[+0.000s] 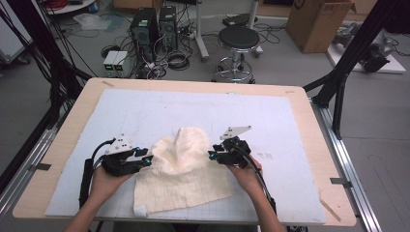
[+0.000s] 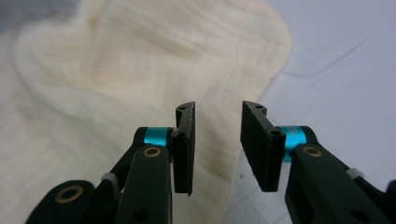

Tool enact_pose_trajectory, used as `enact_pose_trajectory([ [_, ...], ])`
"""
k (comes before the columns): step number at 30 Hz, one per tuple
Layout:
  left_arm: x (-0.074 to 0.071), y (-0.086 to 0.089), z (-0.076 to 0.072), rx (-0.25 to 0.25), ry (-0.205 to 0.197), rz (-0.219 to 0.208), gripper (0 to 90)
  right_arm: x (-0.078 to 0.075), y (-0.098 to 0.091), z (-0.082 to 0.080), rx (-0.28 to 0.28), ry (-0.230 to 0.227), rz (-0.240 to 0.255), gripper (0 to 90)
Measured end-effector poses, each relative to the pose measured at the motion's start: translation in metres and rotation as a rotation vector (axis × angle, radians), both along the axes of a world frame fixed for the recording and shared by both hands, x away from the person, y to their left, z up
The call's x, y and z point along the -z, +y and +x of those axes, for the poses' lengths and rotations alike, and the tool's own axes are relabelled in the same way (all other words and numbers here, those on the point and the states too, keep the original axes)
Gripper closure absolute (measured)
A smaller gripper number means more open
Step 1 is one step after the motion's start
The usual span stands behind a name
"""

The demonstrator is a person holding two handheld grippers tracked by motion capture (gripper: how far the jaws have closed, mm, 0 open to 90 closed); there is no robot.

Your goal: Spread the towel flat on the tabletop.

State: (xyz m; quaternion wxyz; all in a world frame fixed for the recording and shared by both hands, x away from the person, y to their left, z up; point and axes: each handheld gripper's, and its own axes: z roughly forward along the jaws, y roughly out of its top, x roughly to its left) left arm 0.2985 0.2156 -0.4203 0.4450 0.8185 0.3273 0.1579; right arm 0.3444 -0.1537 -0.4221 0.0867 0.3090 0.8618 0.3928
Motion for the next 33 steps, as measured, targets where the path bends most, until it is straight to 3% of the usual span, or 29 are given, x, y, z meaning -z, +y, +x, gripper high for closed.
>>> enact_pose_trajectory([
  [1,0.002,0.000,0.001,-0.005,0.004,0.004,62.1,0.005,0.001,0.003,0.006,0.021,-0.019,64.4],
  [5,0.008,-0.001,0.003,-0.008,0.024,0.036,61.4,0.015,0.003,0.008,0.021,0.036,-0.058,65.7],
  [9,0.016,-0.002,0.004,-0.005,0.056,0.085,65.2,0.015,0.004,0.006,0.008,0.027,-0.060,83.3],
  [11,0.019,-0.003,0.004,-0.006,0.072,0.086,67.1,0.014,0.006,0.003,-0.005,0.022,-0.072,85.2],
  [15,0.020,-0.003,0.002,0.004,0.064,0.098,67.7,0.008,-0.001,-0.006,-0.006,0.011,-0.082,85.6],
  [20,0.021,-0.003,0.000,0.007,0.069,0.089,67.7,-0.004,-0.023,-0.029,0.022,-0.022,-0.076,85.5],
  [25,0.021,-0.003,-0.005,0.021,0.073,0.089,67.6,-0.003,-0.039,-0.046,0.032,0.001,-0.081,84.7],
  [26,0.020,-0.003,-0.005,0.019,0.073,0.081,67.5,0.000,-0.039,-0.048,0.029,0.019,-0.086,81.1],
  [27,0.019,-0.003,-0.006,0.022,0.070,0.069,67.3,0.001,-0.040,-0.049,0.025,0.024,-0.085,75.2],
  [29,0.014,-0.001,-0.005,0.009,0.059,0.030,67.3,0.000,-0.042,-0.050,0.022,0.017,-0.070,72.8],
  [30,0.012,0.000,-0.003,0.001,0.054,0.015,67.3,-0.004,-0.043,-0.049,0.029,0.009,-0.039,70.6],
  [33,0.005,0.003,0.007,-0.044,0.037,-0.011,67.4,-0.014,-0.045,-0.041,0.045,-0.021,-0.003,66.6],
])
